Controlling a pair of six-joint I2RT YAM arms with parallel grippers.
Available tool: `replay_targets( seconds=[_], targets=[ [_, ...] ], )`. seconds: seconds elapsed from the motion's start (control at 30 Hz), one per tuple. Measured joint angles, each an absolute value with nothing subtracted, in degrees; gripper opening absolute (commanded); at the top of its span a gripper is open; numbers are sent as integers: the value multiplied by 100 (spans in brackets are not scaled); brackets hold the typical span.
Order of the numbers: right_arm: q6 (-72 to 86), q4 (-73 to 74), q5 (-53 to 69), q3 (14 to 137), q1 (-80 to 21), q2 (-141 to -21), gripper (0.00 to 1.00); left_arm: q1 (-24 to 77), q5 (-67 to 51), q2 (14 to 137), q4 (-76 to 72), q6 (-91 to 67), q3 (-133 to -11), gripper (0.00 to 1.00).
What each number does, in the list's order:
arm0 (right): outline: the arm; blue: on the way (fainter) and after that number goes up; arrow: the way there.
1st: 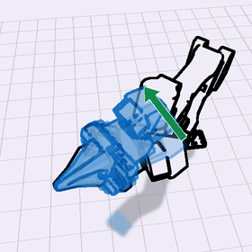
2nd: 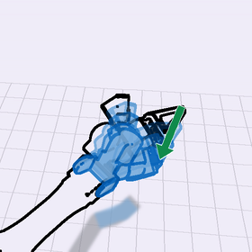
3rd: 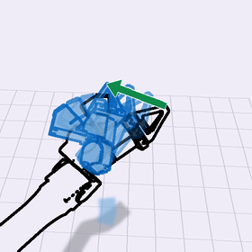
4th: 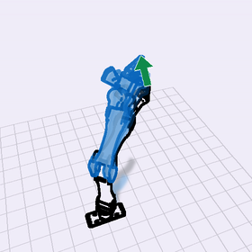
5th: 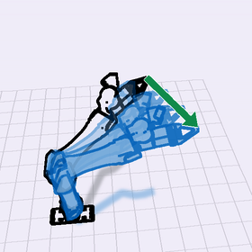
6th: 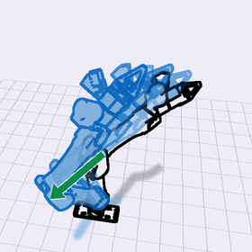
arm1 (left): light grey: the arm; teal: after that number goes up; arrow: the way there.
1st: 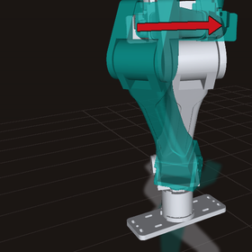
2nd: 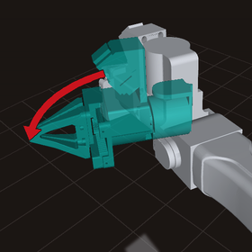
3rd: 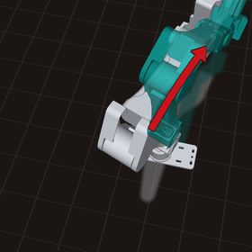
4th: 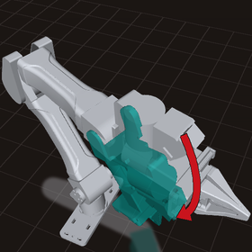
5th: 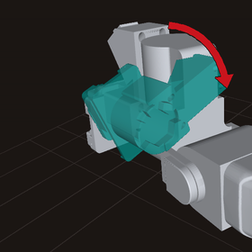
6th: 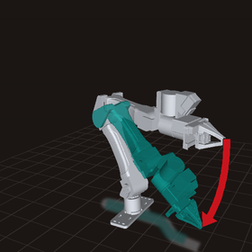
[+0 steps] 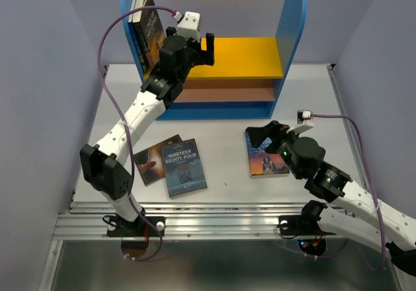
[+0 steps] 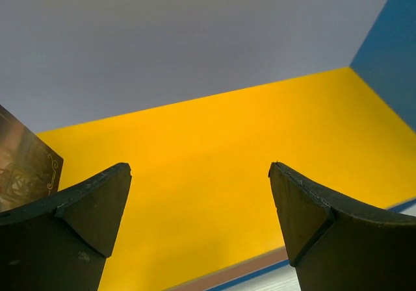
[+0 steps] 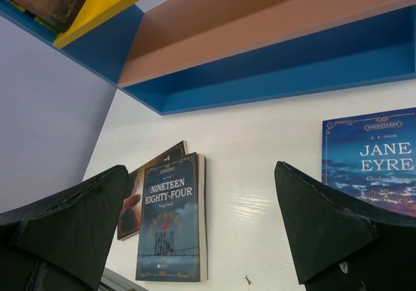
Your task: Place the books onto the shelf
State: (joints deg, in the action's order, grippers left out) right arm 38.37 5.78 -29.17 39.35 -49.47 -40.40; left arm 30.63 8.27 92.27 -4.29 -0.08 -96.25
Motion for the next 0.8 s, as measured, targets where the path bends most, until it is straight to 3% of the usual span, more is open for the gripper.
replay_targets(
  seconds=[0.3, 0.8],
  targets=[
    [3837, 646, -3065, 3935, -4947, -4047, 100, 2744, 1214, 10370, 143, 141, -10807, 99],
    [3789, 731, -3129, 3981, -4947, -4397, 100, 2036, 1280, 10606, 421, 196, -10956, 99]
  ],
)
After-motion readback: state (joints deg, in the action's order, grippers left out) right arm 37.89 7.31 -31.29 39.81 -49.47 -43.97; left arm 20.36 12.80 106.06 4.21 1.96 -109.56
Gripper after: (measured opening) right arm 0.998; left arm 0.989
